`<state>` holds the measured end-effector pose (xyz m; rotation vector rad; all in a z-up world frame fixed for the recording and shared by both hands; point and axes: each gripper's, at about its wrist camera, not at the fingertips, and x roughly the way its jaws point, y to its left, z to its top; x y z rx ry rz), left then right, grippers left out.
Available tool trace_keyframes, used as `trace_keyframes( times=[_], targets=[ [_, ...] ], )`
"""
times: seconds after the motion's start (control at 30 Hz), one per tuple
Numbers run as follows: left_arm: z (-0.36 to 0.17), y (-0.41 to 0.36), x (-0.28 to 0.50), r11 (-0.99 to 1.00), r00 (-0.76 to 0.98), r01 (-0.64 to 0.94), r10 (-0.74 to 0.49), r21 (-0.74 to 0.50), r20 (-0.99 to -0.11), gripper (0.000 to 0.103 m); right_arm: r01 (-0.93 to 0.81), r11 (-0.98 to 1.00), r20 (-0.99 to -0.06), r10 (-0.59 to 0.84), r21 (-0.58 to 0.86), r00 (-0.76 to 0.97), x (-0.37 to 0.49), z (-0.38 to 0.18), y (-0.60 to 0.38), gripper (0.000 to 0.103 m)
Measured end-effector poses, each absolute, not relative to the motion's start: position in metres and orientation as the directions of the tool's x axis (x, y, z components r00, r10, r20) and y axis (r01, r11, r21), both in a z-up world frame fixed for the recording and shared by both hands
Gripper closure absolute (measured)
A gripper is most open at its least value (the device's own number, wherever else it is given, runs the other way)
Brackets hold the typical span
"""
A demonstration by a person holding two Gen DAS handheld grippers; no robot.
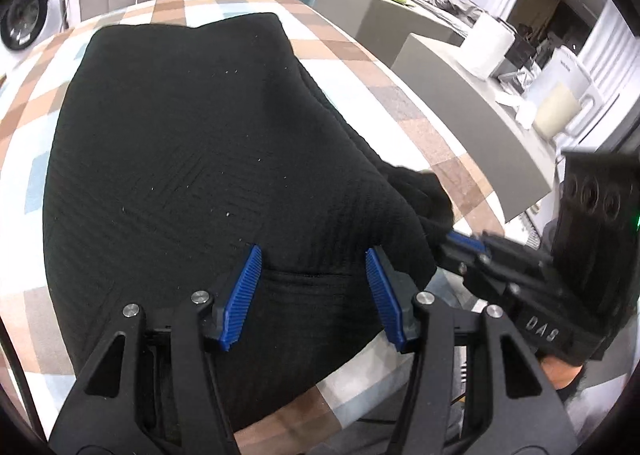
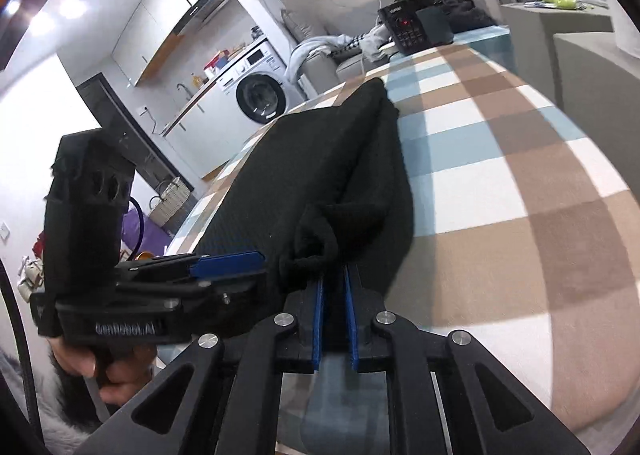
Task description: Fold small clothes
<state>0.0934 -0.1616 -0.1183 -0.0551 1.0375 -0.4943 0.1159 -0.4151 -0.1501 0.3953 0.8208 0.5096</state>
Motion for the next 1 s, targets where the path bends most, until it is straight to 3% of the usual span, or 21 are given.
trace_keyframes(
  times=[0.2,0.47,0.63,0.87,1.0],
  targets=[
    [-0.114,-0.159,0.093,0.876,0.402,0.372,-0.449,-0.306,-0.798,0.052,-0.214,0.833,-0.628,0.531,0.51,0.569,0.103,-0.148,-0.435,0.086],
    [-0.116,-0.173,0.103,0.859,0.41,0.395,-0.483,-0.327,-0.773,0.052,-0.179,0.745,-0.484,0.576,0.643,0.659,0.102,-0.127,-0.456,0.084],
    [-0.119,-0.178,0.1,0.859,0.412,0.402,-0.478,-0.316,-0.775,0.051,-0.211,0.817,-0.603,0.547,0.537,0.581,0.115,-0.143,-0.425,0.089],
    [-0.123,-0.18,0.095,0.849,0.413,0.423,-0.492,-0.317,-0.766,0.044,-0.243,0.85,-0.676,0.52,0.467,0.521,0.11,-0.147,-0.423,0.09],
    [-0.12,-0.179,0.094,0.846,0.412,0.427,-0.495,-0.318,-0.765,0.043,-0.189,0.844,-0.659,0.515,0.502,0.548,0.112,-0.139,-0.436,0.08]
  ],
)
